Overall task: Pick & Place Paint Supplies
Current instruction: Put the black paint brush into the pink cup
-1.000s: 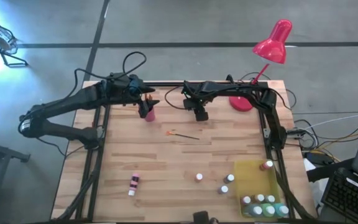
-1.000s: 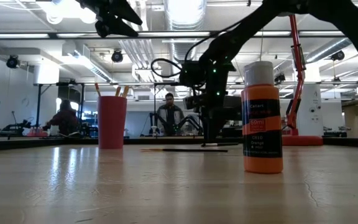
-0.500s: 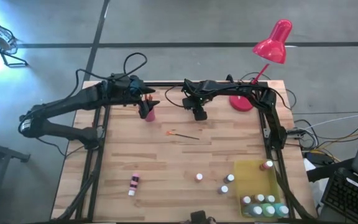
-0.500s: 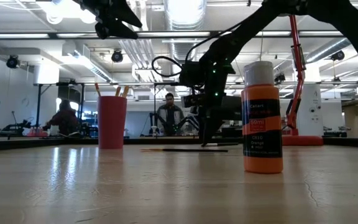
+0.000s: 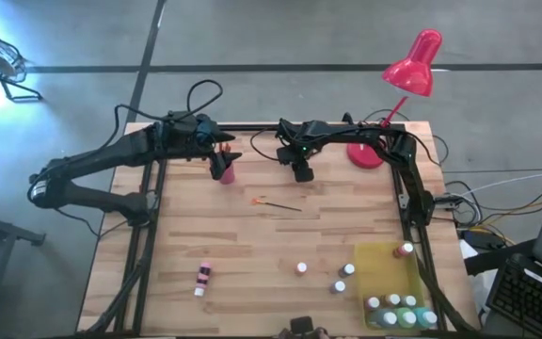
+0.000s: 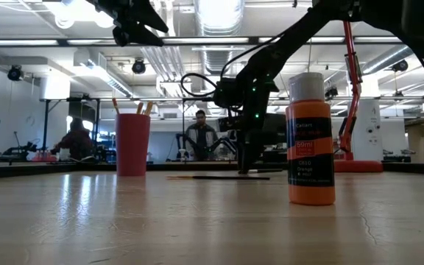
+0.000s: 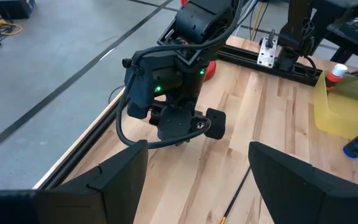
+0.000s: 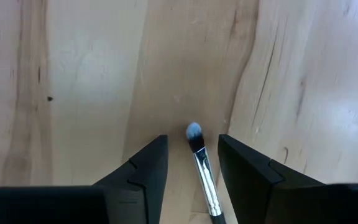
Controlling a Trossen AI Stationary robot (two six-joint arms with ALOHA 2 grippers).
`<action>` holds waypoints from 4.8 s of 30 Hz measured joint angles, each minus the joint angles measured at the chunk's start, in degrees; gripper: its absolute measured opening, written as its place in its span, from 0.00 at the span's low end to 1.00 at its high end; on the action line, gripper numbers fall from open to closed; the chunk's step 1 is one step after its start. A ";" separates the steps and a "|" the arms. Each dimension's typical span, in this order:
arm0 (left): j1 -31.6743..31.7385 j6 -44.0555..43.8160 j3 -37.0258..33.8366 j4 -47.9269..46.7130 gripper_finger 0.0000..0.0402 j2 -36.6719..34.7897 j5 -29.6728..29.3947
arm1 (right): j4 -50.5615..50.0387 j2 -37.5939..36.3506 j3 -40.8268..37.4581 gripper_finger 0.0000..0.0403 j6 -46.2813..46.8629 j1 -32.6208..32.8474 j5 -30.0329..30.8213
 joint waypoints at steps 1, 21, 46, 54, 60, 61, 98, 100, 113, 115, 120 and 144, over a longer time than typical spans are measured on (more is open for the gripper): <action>-0.01 0.01 0.00 0.00 0.71 0.00 0.01 | 0.01 0.02 0.00 0.34 -0.03 0.00 0.05; -0.02 0.60 0.00 -0.01 0.71 0.02 -0.22 | 1.32 -0.23 -0.22 0.03 2.11 0.00 0.28; 0.00 1.55 -0.04 -0.21 0.71 0.03 -0.17 | -1.57 -30.10 -0.90 0.02 18.98 9.32 -15.94; -0.06 2.66 -3.50 8.17 0.71 0.07 0.17 | 4.84 -41.42 -2.09 0.02 28.57 15.07 -17.46; -1.49 2.63 -10.55 26.66 0.71 0.07 1.50 | 19.10 -48.72 -8.17 0.02 33.55 21.13 -16.12; -1.97 2.78 -11.99 31.35 0.71 0.10 2.51 | 22.68 -49.99 -9.97 0.02 33.84 22.08 -15.68; -17.63 16.19 3.72 54.69 0.71 25.26 6.51 | 50.73 -56.98 -30.60 0.02 34.52 26.10 -6.82; -17.66 16.19 3.72 54.56 0.71 24.69 6.51 | 50.54 -56.98 -30.62 0.02 34.49 26.10 -6.82; -17.72 15.20 3.74 52.04 0.64 24.20 6.05 | 50.40 -56.98 -30.71 0.02 34.62 26.10 -6.84; -17.72 15.20 3.74 52.06 0.60 24.17 6.05 | 50.40 -56.98 -30.71 0.02 34.65 26.10 -6.84; -17.72 15.20 3.74 52.08 0.47 24.15 6.05 | 50.40 -56.98 -30.71 0.02 34.68 26.10 -6.84; -17.74 14.76 3.69 51.28 0.03 23.54 6.16 | 49.05 -57.09 -30.71 0.02 34.68 26.08 -6.82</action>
